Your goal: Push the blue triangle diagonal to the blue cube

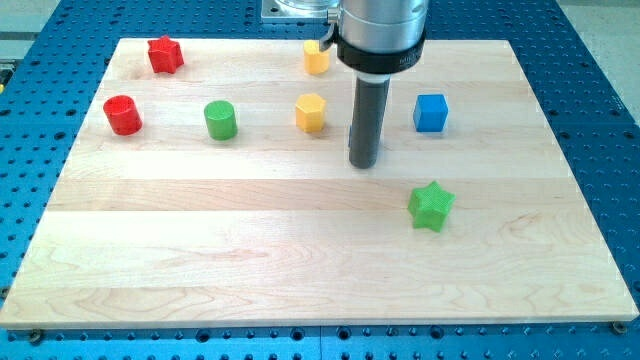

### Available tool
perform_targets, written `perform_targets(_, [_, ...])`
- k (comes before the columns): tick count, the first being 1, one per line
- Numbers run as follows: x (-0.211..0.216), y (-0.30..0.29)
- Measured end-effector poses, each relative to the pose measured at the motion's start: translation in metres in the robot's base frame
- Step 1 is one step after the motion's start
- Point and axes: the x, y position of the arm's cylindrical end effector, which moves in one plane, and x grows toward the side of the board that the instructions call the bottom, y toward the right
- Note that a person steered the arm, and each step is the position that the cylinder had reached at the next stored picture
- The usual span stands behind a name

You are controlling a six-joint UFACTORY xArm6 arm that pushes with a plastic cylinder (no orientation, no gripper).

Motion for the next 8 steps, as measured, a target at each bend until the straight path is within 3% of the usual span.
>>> perform_targets(2, [-0.09,0.002])
perform_targets(3, [-0.092,-0.014])
perform_targets(4, [-0.117,0.048])
perform_targets(6, [-0.148,0.034])
perform_targets(7, [-0.168,0.073])
perform_targets(8, [-0.174,0.038])
